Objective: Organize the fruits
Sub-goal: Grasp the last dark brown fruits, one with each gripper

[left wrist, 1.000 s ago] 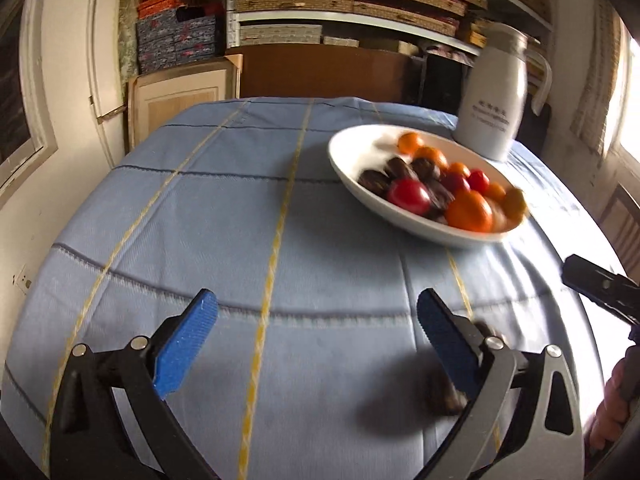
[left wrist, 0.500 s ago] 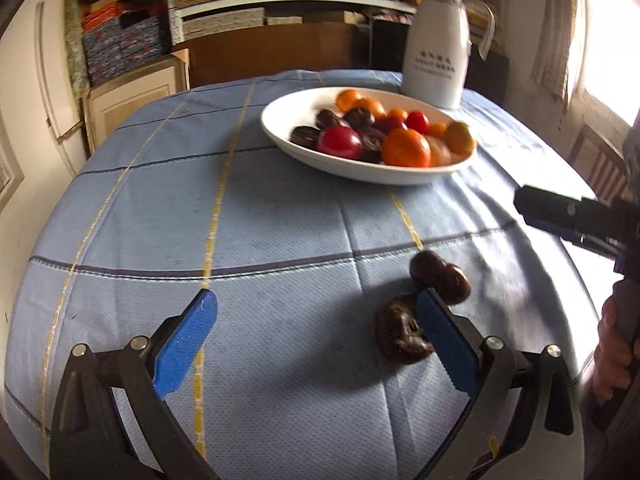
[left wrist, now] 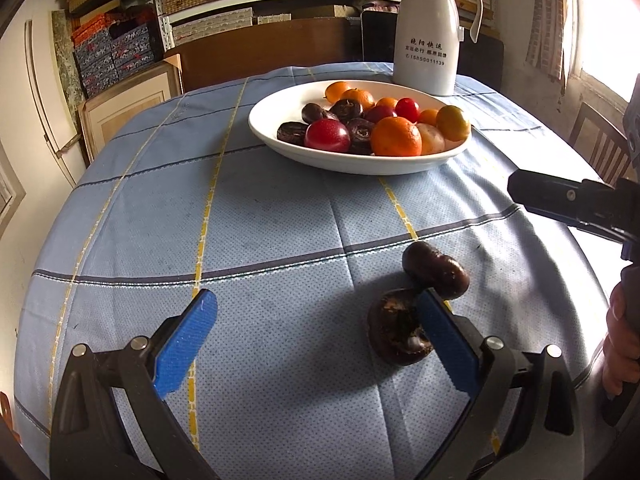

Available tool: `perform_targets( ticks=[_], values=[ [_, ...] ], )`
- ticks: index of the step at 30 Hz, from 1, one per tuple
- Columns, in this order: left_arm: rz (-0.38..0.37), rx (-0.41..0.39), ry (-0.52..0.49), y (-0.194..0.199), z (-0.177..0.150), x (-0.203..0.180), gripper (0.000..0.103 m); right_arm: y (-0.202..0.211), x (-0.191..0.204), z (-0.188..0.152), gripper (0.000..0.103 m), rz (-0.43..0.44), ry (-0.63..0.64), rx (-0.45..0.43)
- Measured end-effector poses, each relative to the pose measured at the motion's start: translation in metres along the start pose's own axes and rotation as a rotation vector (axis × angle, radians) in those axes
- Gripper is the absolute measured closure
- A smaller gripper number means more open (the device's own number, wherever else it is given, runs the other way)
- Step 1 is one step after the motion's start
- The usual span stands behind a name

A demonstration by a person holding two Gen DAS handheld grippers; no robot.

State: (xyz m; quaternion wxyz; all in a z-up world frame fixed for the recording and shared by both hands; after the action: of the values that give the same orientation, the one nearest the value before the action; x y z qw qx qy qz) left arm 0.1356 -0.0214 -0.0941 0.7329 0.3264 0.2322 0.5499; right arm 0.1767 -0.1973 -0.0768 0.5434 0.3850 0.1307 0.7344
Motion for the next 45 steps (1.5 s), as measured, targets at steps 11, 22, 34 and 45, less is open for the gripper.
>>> perform_targets(
  ticks=[11, 22, 34, 45],
  values=[
    [-0.039, -0.017, -0.055, 0.003, 0.002, -0.015, 0.027, 0.000, 0.001, 0.000, 0.026, 0.000, 0.000, 0.001],
    [-0.210, -0.010, -0.055, 0.004, 0.000, -0.038, 0.081, 0.001, 0.002, -0.002, 0.026, 0.001, 0.003, 0.000],
    [-0.188, -0.002, 0.125, -0.001, 0.002, 0.004, 0.092, -0.007, 0.027, -0.017, 0.026, 0.018, 0.112, 0.048],
    [-0.254, 0.080, -0.054, -0.011, -0.011, -0.043, 0.063, -0.008, 0.027, -0.019, 0.026, 0.027, 0.109, 0.062]
  ],
)
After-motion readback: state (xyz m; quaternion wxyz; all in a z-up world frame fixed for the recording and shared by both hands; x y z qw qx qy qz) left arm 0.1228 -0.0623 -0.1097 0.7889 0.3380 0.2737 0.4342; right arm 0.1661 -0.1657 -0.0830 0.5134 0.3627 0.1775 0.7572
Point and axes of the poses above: each gripper's, at about its wrist camera, not at the fingertips, and y roughly against the way its jaws point, x to its left, z to its top, the point moved 10 cm from there along -y, roughly the way its jaws point, and after that the axes turned 5 degrees about -z, right-handed, at the moved point
